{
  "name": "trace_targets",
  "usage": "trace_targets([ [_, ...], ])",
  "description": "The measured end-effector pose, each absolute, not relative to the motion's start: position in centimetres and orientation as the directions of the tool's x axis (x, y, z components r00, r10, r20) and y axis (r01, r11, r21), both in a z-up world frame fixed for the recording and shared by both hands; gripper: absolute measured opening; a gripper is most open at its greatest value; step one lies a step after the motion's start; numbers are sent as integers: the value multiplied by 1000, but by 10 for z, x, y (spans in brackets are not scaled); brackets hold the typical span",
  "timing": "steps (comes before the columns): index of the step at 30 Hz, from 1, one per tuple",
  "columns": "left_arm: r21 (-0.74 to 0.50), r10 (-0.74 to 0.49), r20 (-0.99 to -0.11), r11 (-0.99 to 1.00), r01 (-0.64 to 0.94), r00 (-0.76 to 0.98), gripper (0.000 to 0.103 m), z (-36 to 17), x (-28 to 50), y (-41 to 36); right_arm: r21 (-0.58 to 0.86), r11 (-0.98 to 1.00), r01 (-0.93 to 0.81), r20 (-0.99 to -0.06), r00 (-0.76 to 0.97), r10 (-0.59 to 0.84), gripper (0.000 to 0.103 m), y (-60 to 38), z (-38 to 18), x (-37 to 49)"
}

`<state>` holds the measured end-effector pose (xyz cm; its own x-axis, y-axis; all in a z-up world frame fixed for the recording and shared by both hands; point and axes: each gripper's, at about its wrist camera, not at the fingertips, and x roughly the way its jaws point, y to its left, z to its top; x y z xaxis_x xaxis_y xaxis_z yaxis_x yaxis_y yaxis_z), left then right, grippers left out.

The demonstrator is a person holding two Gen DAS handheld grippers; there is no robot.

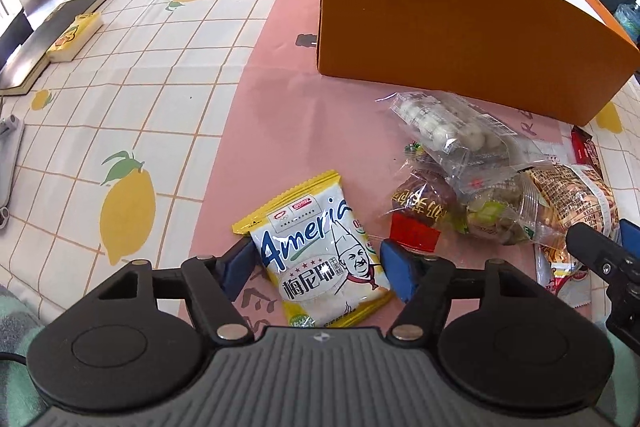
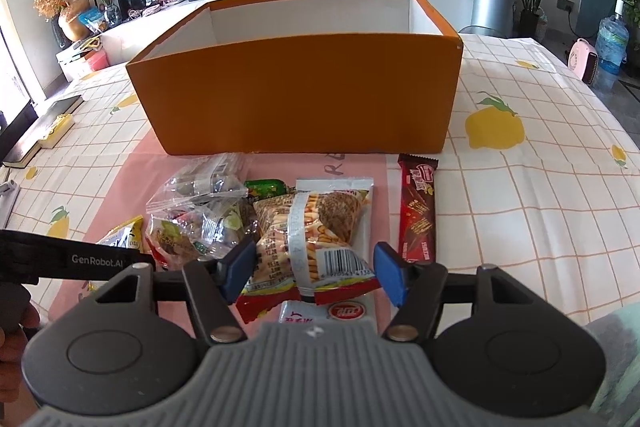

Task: Organize snacks
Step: 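Grasp the yellow 'America' bag with left tool while right tool grasps pretzel-stick bag, then carry both held bags over the orange box with both tools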

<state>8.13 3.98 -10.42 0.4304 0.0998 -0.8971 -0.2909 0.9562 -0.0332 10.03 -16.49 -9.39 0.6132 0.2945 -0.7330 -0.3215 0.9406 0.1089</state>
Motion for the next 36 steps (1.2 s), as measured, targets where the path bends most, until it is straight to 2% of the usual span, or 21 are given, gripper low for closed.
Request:
trace_targets([
  [5, -47, 80, -887, 964, -261, 455, 71, -102, 77, 40, 79, 941, -328, -730, 624, 279, 50, -163, -94, 97],
  [10, -45, 77, -871, 971, -234, 485, 70, -97, 70, 37, 79, 942, -326, -722, 633, 279, 44, -165, -93, 95],
  [36, -77, 46, -735, 985, -151, 676, 69, -22, 45, 29, 74, 956, -285, -662, 703, 261, 30, -185, -58, 68],
])
